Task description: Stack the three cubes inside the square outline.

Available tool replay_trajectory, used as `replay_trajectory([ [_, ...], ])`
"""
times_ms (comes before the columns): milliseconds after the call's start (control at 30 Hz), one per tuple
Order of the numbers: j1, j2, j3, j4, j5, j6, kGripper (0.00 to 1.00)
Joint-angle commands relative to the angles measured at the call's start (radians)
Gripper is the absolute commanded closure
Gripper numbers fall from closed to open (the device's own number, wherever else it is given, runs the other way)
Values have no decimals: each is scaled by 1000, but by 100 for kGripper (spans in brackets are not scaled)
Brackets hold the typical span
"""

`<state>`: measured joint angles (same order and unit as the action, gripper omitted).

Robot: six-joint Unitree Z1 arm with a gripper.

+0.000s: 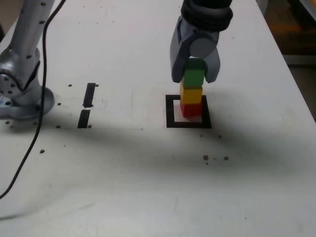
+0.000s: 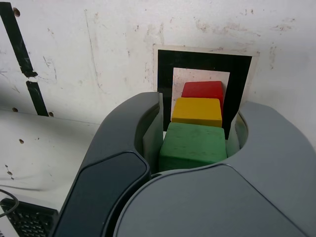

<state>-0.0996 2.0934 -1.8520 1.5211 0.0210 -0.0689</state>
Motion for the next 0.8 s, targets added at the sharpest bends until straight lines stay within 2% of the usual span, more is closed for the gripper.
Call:
replay_trajectory([
  [0, -2, 2, -3, 2, -3, 2, 97],
  [167, -2, 7, -2, 2, -15, 4, 90],
  [333, 0, 22, -6, 4, -26, 9, 73],
  [500, 3, 29, -7, 16, -28, 16, 49],
  [667, 5, 27, -10, 23, -26, 24, 15],
  [767, 5, 19, -14, 30, -24, 24, 4],
])
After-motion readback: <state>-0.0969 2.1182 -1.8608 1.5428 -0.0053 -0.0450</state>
